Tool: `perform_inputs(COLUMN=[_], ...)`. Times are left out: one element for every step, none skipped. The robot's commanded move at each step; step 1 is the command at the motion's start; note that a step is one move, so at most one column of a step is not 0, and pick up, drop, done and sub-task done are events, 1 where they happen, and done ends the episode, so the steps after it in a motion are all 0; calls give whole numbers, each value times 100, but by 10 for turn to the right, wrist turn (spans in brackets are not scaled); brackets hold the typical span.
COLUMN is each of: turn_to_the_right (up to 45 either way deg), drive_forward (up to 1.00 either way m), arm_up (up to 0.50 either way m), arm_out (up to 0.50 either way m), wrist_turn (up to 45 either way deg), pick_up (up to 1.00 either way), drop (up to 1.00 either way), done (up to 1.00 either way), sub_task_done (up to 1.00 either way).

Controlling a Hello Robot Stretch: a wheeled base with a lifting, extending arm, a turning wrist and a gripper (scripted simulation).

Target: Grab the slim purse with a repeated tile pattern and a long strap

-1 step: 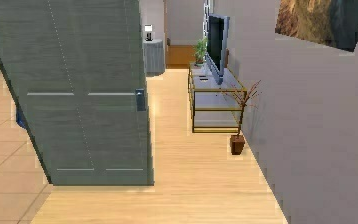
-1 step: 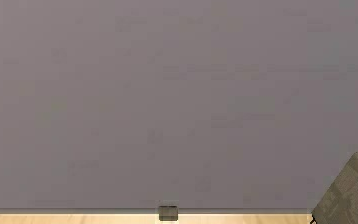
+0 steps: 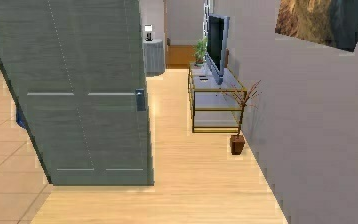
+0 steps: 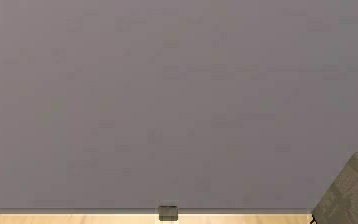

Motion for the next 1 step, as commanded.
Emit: perform_inputs(turn_to_the_right=[0], drive_forward=[0], arm_up=[0], arm_out=[44], wrist_turn=[0], pick_up=[0], drop=[0], done=[0], sub_task_done=[0])
